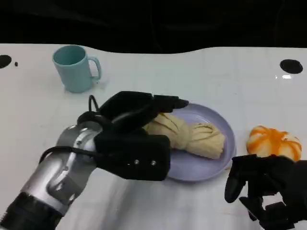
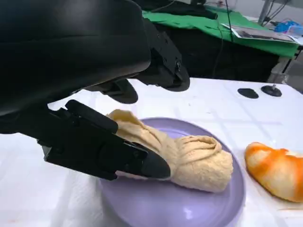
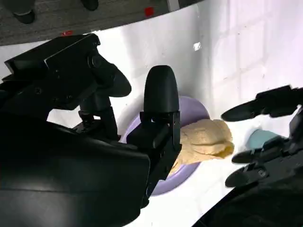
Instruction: Grasp the towel on the left side of the plate with the left hand and place it into the plate.
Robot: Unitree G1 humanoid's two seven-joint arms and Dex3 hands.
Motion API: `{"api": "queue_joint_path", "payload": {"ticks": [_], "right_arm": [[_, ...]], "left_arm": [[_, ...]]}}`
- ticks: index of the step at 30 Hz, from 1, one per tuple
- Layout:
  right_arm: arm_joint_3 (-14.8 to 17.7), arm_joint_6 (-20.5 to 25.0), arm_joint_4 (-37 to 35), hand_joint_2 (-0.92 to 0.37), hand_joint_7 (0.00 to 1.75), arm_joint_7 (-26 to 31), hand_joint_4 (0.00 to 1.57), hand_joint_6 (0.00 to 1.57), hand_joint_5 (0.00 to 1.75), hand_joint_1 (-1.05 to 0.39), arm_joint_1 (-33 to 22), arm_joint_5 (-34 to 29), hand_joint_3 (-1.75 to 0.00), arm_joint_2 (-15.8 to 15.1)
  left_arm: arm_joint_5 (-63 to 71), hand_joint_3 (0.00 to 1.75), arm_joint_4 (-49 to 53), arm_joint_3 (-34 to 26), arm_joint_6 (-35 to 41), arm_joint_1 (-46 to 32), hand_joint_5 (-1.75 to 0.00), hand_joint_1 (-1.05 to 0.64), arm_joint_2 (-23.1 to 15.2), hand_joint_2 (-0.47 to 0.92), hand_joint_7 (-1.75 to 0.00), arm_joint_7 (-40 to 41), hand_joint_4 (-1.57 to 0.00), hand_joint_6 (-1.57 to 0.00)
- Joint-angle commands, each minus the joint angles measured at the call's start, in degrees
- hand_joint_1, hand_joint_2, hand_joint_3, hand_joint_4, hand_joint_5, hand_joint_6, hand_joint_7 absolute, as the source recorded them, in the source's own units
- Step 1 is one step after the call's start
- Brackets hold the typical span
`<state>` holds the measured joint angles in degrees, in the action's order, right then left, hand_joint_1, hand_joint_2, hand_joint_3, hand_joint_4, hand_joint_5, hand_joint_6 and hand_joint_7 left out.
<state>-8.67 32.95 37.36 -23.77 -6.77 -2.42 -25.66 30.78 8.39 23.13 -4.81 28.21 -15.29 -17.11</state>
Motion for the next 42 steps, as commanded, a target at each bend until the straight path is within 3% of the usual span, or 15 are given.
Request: {"api": "queue_joint_path", "payload": {"ticks": [1,5,9,12,13,14,17,22,27,32,42], "right_arm": [[0.3,0.3,0.2,-0.58,1.45,-0.1,0.69,0.67,1.70,0.03,0.2,0.1,-1.07,-0.4],[0.3,0.3,0.3,-0.58,1.45,-0.1,0.70,0.68,1.69,0.03,0.2,0.2,-1.07,-0.4],[0.4,0.1,0.1,-0.58,1.45,-0.2,0.70,0.67,1.70,0.03,0.2,0.3,-1.07,-0.4],[0.3,0.5,0.4,-0.58,1.45,-0.2,0.70,0.67,1.70,0.02,0.3,0.3,-1.07,-0.5],[0.3,0.4,0.3,-0.59,1.45,-0.2,0.70,0.67,1.70,0.02,0.4,0.3,-1.07,-0.4],[0.3,0.4,0.3,-0.59,1.45,-0.2,0.70,0.67,1.70,0.03,0.4,0.4,-1.07,-0.4],[0.2,0.0,0.0,-0.59,1.45,-0.2,0.70,0.68,1.70,0.03,0.5,0.4,-1.07,-0.4],[-0.1,0.3,0.0,-0.59,1.44,-0.2,0.70,0.68,1.70,0.02,0.8,0.1,-1.06,-0.7],[0.5,0.9,-0.2,-0.59,1.43,-0.3,0.70,0.68,1.69,0.03,0.9,0.8,-1.05,-0.4],[1.1,0.6,-0.3,-0.60,1.43,-0.4,0.70,0.68,1.69,0.03,0.6,1.0,-1.04,-0.8],[2.3,-0.9,-1.0,-0.59,1.43,-0.9,0.70,0.68,1.68,0.04,-0.1,1.1,-1.04,-1.2]], "left_arm": [[-7.1,0.22,-9.0,-5.7,2.9,-5.6,-0.74,-0.37,-2.9,0.92,-0.14,-4.5,-0.64,-0.70],[-14.9,0.24,-15.5,-10.1,8.0,-10.1,-0.76,-0.30,-2.6,0.92,-0.16,-7.9,-0.69,-0.78],[-29.7,0.28,-23.0,-17.6,15.2,-18.0,-0.86,-0.20,1.7,0.91,-0.23,-8.1,-0.79,-0.95],[-34.5,0.78,-27.2,-19.5,19.0,-21.3,-1.02,-0.14,2.5,0.67,-0.34,-7.6,-0.78,-1.00],[-35.5,0.97,-29.1,-20.2,19.5,-23.0,-1.06,-0.11,2.4,0.58,-0.44,-7.4,-0.80,-1.00],[-36.4,1.16,-31.2,-20.8,20.2,-24.6,-1.16,-0.09,2.4,0.50,-0.71,-7.1,-0.81,-0.94],[-39.3,1.30,-37.1,-22.4,25.4,-28.5,-1.36,-0.11,3.0,0.45,-1.07,-5.3,-0.85,-0.89],[-49.7,1.37,-46.5,-26.9,42.8,-32.1,-1.68,-0.15,4.9,0.43,-1.42,-1.1,-0.88,-0.86],[-58.7,1.36,-52.0,-30.3,55.3,-34.3,-1.74,-0.13,5.5,0.48,-1.68,2.2,-0.83,-0.73],[-61.2,1.44,-49.4,-30.5,57.6,-34.0,-1.75,-0.11,5.0,0.45,-1.73,3.0,-0.86,-0.74],[-59.8,1.44,-43.9,-27.5,53.0,-33.8,-1.75,-0.09,1.8,0.43,-1.74,1.3,-0.87,-0.76]]}}
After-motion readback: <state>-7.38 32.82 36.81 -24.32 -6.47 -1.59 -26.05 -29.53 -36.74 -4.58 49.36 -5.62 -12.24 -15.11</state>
